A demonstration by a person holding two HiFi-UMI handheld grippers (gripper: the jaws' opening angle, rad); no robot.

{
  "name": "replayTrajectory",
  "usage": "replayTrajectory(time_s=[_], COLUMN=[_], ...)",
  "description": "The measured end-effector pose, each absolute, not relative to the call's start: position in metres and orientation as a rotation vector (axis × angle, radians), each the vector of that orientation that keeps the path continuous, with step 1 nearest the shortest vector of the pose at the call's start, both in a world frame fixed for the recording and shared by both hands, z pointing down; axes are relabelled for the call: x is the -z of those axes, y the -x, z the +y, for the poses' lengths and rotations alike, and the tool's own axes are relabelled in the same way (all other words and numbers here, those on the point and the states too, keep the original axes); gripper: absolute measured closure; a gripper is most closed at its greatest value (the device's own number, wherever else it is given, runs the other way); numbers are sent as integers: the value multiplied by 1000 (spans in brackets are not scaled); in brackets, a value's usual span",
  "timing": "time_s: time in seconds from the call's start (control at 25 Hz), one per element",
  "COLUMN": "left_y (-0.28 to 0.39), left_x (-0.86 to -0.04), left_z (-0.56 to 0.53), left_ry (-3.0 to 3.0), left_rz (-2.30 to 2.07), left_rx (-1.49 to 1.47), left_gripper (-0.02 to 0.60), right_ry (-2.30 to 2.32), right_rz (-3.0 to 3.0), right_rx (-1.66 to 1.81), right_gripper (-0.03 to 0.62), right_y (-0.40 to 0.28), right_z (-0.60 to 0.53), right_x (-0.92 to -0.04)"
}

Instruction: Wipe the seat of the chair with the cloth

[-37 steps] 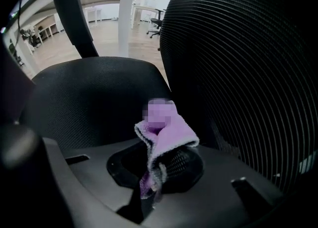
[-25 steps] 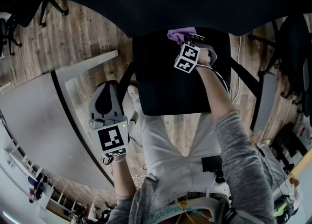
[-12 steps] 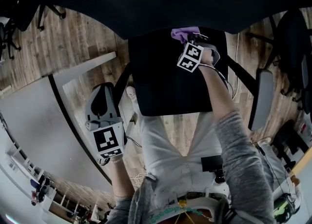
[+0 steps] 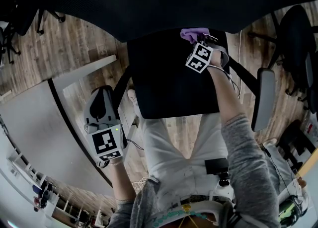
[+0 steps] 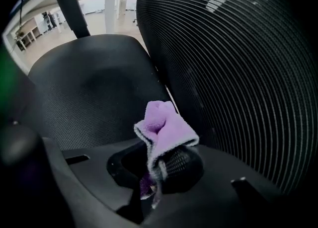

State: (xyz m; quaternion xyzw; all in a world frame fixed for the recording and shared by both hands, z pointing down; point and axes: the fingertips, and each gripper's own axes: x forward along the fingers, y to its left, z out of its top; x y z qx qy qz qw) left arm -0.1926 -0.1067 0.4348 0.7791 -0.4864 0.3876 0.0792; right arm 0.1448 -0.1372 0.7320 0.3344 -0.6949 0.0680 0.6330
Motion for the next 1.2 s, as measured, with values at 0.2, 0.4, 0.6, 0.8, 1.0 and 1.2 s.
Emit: replayTrajectory(time_s=[0.2,0.4,0.6,0.8,1.0,1.2], left_y=[192,192,192,192,191,191], left_x=[-435,-436,-435,-435,-436,-437], left_z=[-107,-106,-105,-106,-106,-106], left_ry=[-2331,-2330,-2331,-2330,-2331,-2333], left_rz=[-1458,-1456,-1460,-1459,-1455,-1455], left_rx=[-1161,-1162,-1166,-1168,-1161,-1156], left_gripper=[578,578,578,578,578,578], right_ry=[-794,-835,-861,-876,-902,-915], right_rz=[-1566,-1549,-1527,-1514,-1522,-1520], right_rx=[-181,-221,-249,-279,-305,-314], right_gripper=[546,546,546,546,546,546], right_y=[-165,-186,-205,-217,-221,-221], right_z=[-132,-122,-115,-109,-106,-107], right_x=[-729,-727,-725,-723,-723,-725])
